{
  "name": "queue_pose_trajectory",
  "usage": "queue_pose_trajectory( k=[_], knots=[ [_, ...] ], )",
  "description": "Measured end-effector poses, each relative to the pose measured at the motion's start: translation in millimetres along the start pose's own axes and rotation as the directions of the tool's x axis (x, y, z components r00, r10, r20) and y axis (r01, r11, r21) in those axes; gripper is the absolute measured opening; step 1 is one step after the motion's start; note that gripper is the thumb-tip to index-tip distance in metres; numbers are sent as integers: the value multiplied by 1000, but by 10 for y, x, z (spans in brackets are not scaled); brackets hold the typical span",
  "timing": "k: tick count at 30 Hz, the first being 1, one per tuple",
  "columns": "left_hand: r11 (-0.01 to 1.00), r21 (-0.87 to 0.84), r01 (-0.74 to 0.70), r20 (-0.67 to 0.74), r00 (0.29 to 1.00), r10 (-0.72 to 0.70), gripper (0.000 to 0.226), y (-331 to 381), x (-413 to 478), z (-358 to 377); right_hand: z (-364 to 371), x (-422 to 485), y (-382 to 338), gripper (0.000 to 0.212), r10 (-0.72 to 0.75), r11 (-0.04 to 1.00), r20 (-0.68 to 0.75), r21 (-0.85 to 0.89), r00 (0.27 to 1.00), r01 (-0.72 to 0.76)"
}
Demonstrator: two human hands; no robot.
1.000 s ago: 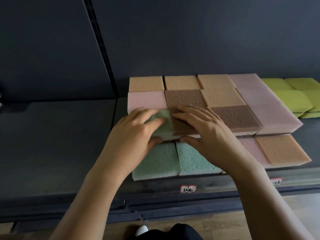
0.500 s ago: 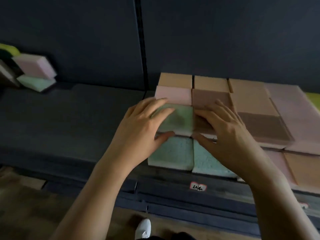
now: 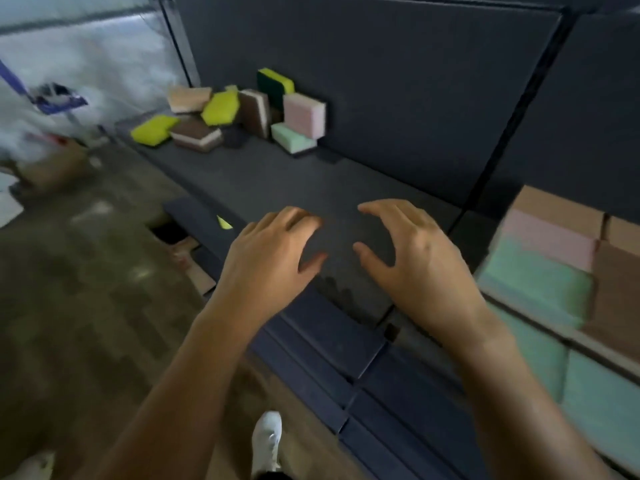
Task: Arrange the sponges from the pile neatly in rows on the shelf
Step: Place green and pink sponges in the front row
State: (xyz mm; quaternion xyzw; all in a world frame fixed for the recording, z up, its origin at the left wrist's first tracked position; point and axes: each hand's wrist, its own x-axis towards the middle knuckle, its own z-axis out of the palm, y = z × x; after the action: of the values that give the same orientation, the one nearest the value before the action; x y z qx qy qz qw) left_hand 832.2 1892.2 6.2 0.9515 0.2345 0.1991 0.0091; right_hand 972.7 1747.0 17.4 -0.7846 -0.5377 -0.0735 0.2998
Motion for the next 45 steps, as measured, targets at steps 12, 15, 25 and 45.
queue_pose_trajectory(
  k=[12, 15, 25, 45],
  knots=[
    [998, -10, -60, 19, 998, 60, 50, -1569, 1183, 350, 992, 1505, -316, 42, 116, 989, -45, -91, 992, -120],
    [993, -51, -106, 18, 994, 107, 50, -1809, 1551, 443, 1167, 1800, -334, 41, 167, 977, -65, -120, 984, -174],
    [979, -130, -155, 83, 983, 166, 49, -2300, 2079, 733, 1666, 3133, -19, 58, 283, 903, -75, -315, 956, -292],
    [978, -158, -140, 309, 933, 183, 85, -2222, 2752, 1348, 1479, 2302, -218, 56, 468, 826, -266, -206, 842, -525]
  ],
)
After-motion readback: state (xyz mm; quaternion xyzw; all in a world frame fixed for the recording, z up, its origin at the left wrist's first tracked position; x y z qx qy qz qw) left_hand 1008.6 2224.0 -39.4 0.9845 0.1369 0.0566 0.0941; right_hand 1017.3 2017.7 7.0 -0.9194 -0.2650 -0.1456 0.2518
